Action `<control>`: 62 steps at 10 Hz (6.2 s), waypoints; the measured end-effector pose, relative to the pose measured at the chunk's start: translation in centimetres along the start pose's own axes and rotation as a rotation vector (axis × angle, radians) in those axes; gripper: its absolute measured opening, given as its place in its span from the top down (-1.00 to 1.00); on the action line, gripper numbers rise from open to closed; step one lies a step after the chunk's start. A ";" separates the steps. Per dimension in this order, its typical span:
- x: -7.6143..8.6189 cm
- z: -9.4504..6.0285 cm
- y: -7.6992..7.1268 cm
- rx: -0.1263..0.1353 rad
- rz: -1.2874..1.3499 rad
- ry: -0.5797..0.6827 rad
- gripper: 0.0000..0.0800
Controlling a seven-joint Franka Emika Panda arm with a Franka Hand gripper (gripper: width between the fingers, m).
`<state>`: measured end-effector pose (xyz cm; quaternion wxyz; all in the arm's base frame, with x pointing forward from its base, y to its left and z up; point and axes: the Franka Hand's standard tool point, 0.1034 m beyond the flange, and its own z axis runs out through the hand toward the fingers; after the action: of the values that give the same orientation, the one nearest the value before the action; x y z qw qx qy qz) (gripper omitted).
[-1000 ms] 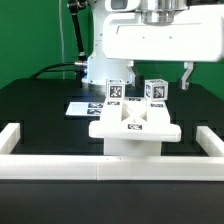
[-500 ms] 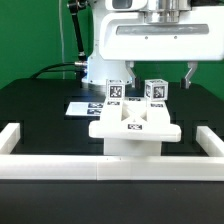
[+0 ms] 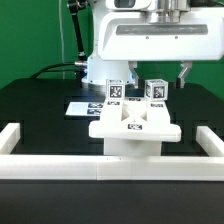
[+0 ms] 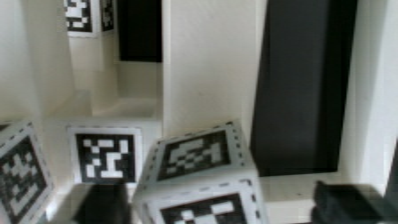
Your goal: Assemble chair
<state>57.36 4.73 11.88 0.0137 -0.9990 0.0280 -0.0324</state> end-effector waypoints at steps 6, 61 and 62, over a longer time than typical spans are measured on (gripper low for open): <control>0.0 0.0 0.0 0.002 0.185 0.000 0.29; 0.3 0.2 -1.0 0.013 0.631 0.039 -0.60; 0.2 0.1 -1.2 0.005 0.486 0.041 -0.62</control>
Offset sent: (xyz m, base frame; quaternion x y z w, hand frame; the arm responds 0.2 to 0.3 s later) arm 0.0000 0.0000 0.0000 0.0000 0.0000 0.0000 1.0000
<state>57.68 5.95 11.80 0.0227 -0.9620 0.2679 -0.0485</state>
